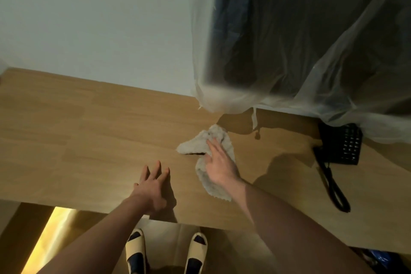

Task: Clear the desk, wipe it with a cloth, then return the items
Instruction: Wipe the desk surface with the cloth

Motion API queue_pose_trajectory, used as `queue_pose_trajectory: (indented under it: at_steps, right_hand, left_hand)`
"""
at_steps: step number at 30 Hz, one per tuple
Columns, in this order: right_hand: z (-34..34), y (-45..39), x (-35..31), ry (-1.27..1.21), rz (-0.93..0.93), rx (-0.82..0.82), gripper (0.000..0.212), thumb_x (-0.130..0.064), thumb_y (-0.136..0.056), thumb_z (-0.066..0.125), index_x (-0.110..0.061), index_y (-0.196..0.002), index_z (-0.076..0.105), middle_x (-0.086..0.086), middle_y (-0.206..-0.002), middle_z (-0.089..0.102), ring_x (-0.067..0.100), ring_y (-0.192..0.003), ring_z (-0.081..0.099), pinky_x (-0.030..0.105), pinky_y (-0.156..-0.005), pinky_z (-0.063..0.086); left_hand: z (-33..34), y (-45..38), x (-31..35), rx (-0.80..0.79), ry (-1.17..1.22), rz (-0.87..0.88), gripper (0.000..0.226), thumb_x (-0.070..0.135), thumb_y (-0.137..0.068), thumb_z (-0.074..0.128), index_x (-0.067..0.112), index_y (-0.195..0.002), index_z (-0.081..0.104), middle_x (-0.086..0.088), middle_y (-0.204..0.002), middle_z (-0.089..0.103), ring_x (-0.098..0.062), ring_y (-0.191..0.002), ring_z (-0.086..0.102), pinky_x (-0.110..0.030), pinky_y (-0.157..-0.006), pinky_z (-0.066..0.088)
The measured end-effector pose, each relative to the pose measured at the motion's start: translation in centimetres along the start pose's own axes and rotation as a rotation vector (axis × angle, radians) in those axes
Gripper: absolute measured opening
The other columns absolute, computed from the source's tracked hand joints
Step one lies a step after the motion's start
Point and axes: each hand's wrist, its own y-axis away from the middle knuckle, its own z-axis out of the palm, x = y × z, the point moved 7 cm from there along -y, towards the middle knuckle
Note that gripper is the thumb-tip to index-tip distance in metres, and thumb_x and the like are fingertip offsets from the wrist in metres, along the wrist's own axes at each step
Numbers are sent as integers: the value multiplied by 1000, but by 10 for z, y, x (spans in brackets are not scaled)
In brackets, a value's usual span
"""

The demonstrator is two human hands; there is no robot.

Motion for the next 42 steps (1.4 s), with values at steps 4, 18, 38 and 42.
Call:
queue_pose_trajectory:
  at_steps: [4, 18, 38, 42]
  right_hand:
    - [-66, 17, 71, -117, 17, 299, 50, -28, -107, 48, -39, -155, 38, -14, -164, 33, 15, -149, 36, 37, -116, 36]
    - [-36, 35, 181, 123, 554, 76, 81, -63, -104, 24, -24, -163, -15, 6, -172, -15, 37, -157, -9, 58, -126, 2]
    - [171, 11, -176, 151, 53, -83, 74, -35, -107, 36, -36, -162, -12, -5, -165, -31, 28, -154, -27, 53, -127, -9]
    - [142, 17, -166, -20, 31, 19, 73, -9, -103, 47, -29, -165, 13, -13, -171, 1, 16, -159, 8, 28, -125, 7]
  left_hand:
    - [-2, 5, 2, -5, -12, -1, 111, 34, -83, 69, 35, -163, -7, 4, -168, -26, -39, -155, -20, -60, -124, 21]
    - [-4, 11, 5, -2, -40, 28, 114, 38, -83, 71, 33, -163, -10, 4, -168, -28, -41, -154, -21, -62, -123, 22]
    - [-70, 51, -199, 136, -110, 46, 98, 33, -87, 57, 20, -165, 0, -2, -171, -14, -32, -158, -9, -41, -129, 8]
    - [-82, 52, -224, 121, -146, 29, 99, 28, -86, 57, 19, -165, -3, -4, -171, -15, -33, -158, -8, -42, -129, 8]
